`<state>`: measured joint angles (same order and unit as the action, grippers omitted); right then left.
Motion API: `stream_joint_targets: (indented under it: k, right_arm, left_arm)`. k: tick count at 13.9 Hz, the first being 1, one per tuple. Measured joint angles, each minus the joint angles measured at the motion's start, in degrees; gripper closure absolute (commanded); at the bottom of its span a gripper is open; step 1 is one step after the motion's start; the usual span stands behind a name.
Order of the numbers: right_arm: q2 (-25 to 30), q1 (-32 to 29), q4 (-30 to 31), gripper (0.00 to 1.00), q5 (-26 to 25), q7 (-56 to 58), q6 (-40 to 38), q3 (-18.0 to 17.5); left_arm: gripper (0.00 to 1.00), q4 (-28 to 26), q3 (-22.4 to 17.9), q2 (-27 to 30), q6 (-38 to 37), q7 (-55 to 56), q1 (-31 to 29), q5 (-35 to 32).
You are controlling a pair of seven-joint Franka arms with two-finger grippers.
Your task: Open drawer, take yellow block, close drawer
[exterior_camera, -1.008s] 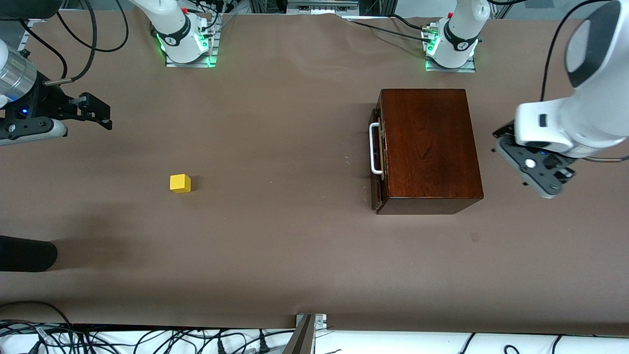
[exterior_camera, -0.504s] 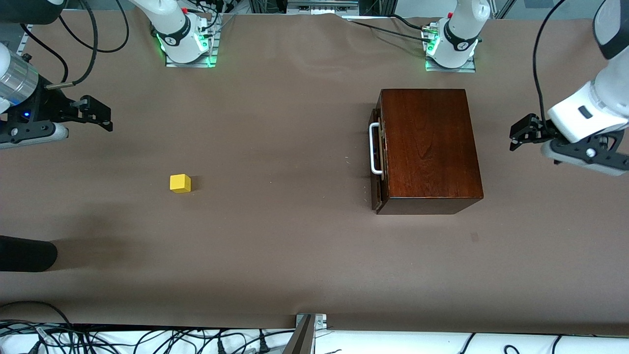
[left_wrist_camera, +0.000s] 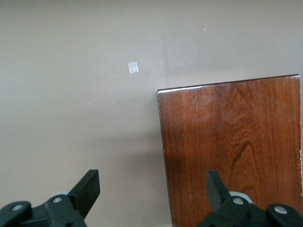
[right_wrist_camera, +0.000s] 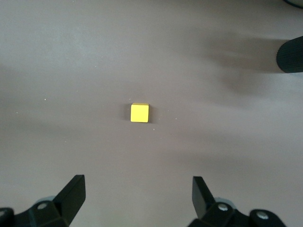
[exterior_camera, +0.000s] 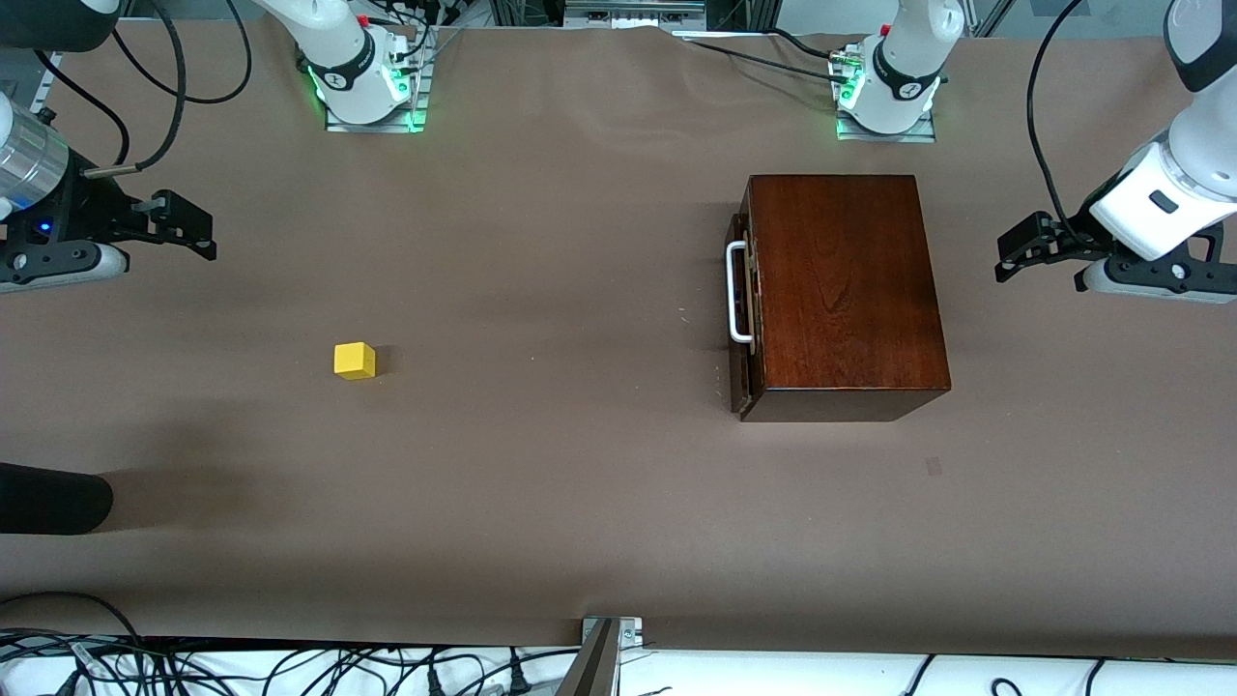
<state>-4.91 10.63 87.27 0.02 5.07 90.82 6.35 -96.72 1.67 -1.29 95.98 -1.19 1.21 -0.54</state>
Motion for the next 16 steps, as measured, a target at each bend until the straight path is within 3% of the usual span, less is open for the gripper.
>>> stream_joint_targets:
  k: [4, 16]
  right_arm:
    - [-0.02, 0.0, 0.0, 0.0, 0.0, 0.0, 0.0, 0.0]
    - [-0.07, 0.0, 0.0, 0.0, 0.0, 0.0, -0.06, 0.0]
  left_arm:
    - [0.0, 2.95, -0.02, -2.19, -1.62, 0.1, -0.34, 0.0]
    - [0.0, 3.56, 0.25, -2.47, -3.04, 0.12, -0.33, 0.0]
